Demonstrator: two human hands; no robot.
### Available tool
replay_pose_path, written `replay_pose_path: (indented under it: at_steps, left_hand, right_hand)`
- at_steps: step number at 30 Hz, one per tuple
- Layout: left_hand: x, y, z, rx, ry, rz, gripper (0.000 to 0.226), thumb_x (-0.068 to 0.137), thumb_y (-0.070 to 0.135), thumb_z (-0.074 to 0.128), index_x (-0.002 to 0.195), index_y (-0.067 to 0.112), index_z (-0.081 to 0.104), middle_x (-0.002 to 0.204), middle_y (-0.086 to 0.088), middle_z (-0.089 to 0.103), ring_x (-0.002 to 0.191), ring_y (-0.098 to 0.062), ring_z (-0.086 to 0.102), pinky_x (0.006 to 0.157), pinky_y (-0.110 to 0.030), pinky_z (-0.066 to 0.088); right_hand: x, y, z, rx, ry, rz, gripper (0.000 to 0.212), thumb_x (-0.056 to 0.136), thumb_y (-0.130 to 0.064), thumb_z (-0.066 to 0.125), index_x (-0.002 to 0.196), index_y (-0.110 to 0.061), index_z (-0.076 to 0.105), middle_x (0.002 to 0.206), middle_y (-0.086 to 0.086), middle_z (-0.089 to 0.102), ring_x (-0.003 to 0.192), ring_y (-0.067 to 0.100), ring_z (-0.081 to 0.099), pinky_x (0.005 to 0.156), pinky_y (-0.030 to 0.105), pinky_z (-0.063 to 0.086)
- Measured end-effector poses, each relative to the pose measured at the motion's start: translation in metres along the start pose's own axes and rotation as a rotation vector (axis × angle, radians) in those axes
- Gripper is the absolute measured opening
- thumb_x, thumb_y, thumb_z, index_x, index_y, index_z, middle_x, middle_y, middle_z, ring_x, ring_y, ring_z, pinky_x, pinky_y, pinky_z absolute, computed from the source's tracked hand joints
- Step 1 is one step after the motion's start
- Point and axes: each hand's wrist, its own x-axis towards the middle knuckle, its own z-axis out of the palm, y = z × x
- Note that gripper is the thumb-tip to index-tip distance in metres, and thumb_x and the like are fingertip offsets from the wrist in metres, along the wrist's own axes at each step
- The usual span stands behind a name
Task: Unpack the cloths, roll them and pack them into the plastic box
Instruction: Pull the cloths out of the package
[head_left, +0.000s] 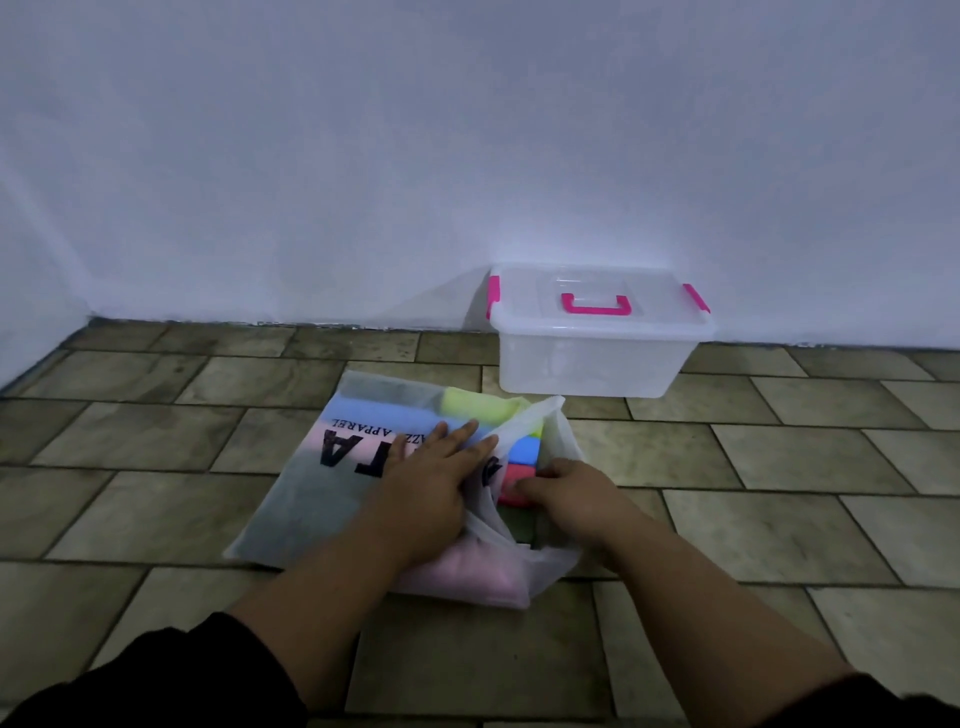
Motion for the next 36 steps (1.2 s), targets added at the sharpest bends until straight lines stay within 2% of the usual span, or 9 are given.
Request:
replay_pose_path:
  at_steps: [6, 12, 16, 21, 23, 26, 30, 34, 36]
  left_hand:
    - [-0.002, -0.004, 0.002, -0.073, 0.038, -0.001, 0.057, 0.094, 0.025, 0.035, 0.145, 0.045, 0.017, 0.156, 0.017, 0.012, 0.144, -0.007, 0.002, 0.117, -0.049, -0.005]
    - [-0.003, -0.006, 0.004, 0.037, 0.007, -0.020, 0.066, 0.083, 0.070, 0.021, 0.144, 0.049, 0.006, 0.158, 0.014, 0.006, 0.145, -0.008, 0.002, 0.116, -0.051, -0.006]
    - [-0.002, -0.007, 0.005, 0.072, -0.004, -0.040, 0.071, 0.081, 0.074, 0.021, 0.145, 0.047, 0.006, 0.158, 0.015, 0.003, 0.144, -0.007, 0.000, 0.113, -0.055, -0.010]
    - [-0.002, -0.007, 0.007, 0.095, -0.013, -0.051, 0.071, 0.082, 0.073, 0.021, 0.146, 0.046, 0.006, 0.158, 0.015, 0.004, 0.145, -0.008, 0.001, 0.113, -0.056, -0.008]
    - [-0.003, -0.006, 0.007, 0.113, -0.012, -0.057, 0.071, 0.083, 0.072, 0.022, 0.146, 0.046, 0.005, 0.158, 0.014, 0.005, 0.145, -0.010, 0.002, 0.113, -0.057, -0.006]
    - [-0.006, 0.000, 0.009, 0.125, 0.004, -0.094, 0.073, 0.079, 0.074, 0.016, 0.146, 0.046, 0.004, 0.158, 0.014, 0.005, 0.145, -0.010, 0.003, 0.112, -0.057, -0.007]
    - [-0.014, 0.007, 0.016, 0.127, 0.027, -0.147, 0.075, 0.077, 0.075, 0.013, 0.146, 0.046, 0.001, 0.159, 0.012, 0.003, 0.145, -0.011, 0.002, 0.110, -0.056, -0.007]
    - [-0.007, 0.001, 0.011, 0.132, 0.022, -0.112, 0.079, 0.073, 0.080, 0.017, 0.143, 0.050, -0.002, 0.158, 0.013, -0.008, 0.144, -0.013, 0.000, 0.109, -0.059, -0.006]
    - [0.001, -0.006, 0.004, 0.180, -0.034, -0.049, 0.080, 0.071, 0.082, 0.016, 0.142, 0.051, -0.006, 0.158, 0.012, -0.008, 0.145, -0.016, -0.001, 0.110, -0.059, -0.004]
  right_hand:
    - [0.000, -0.001, 0.008, 0.257, 0.124, 0.006, 0.040, 0.070, -0.039, 0.077, 0.098, -0.024, 0.052, 0.099, -0.001, 0.063, 0.090, 0.015, 0.062, 0.075, 0.032, 0.056]
    - [-0.011, 0.015, -0.022, 0.399, 0.120, -0.073, 0.028, 0.074, -0.013, 0.073, 0.094, -0.032, 0.063, 0.105, 0.005, 0.062, 0.091, 0.029, 0.064, 0.077, 0.047, 0.059]
    - [-0.027, 0.056, -0.088, 0.710, 0.085, -0.049, 0.026, 0.066, -0.003, 0.071, 0.089, -0.016, 0.069, 0.105, 0.019, 0.064, 0.077, 0.029, 0.069, 0.061, 0.037, 0.057]
    - [-0.007, 0.070, -0.118, 1.021, 0.376, -0.025, 0.022, 0.075, 0.003, 0.065, 0.083, -0.015, 0.057, 0.102, 0.012, 0.062, 0.075, 0.025, 0.067, 0.055, 0.032, 0.057]
    - [0.007, 0.062, -0.097, 0.871, 0.507, -0.018, 0.023, 0.078, 0.000, 0.066, 0.088, -0.018, 0.055, 0.106, 0.011, 0.060, 0.083, 0.026, 0.063, 0.061, 0.035, 0.057]
    - [0.025, 0.055, -0.055, 0.261, 0.644, -0.058, 0.023, 0.078, -0.014, 0.069, 0.091, -0.026, 0.055, 0.096, 0.007, 0.064, 0.074, 0.018, 0.061, 0.058, 0.030, 0.049]
    - [0.029, 0.053, -0.039, -0.181, 0.501, -0.100, 0.030, 0.074, -0.030, 0.072, 0.099, -0.024, 0.056, 0.098, 0.008, 0.056, 0.081, 0.025, 0.056, 0.067, 0.029, 0.042]
    - [0.019, 0.031, -0.045, -0.226, 0.613, -0.405, 0.015, 0.077, -0.027, 0.067, 0.092, -0.024, 0.066, 0.093, -0.002, 0.060, 0.085, 0.016, 0.057, 0.071, 0.028, 0.045]
    - [0.014, 0.013, -0.035, -0.246, 0.436, -0.538, 0.013, 0.081, -0.022, 0.064, 0.090, -0.029, 0.067, 0.088, -0.013, 0.062, 0.078, 0.005, 0.058, 0.065, 0.017, 0.043]
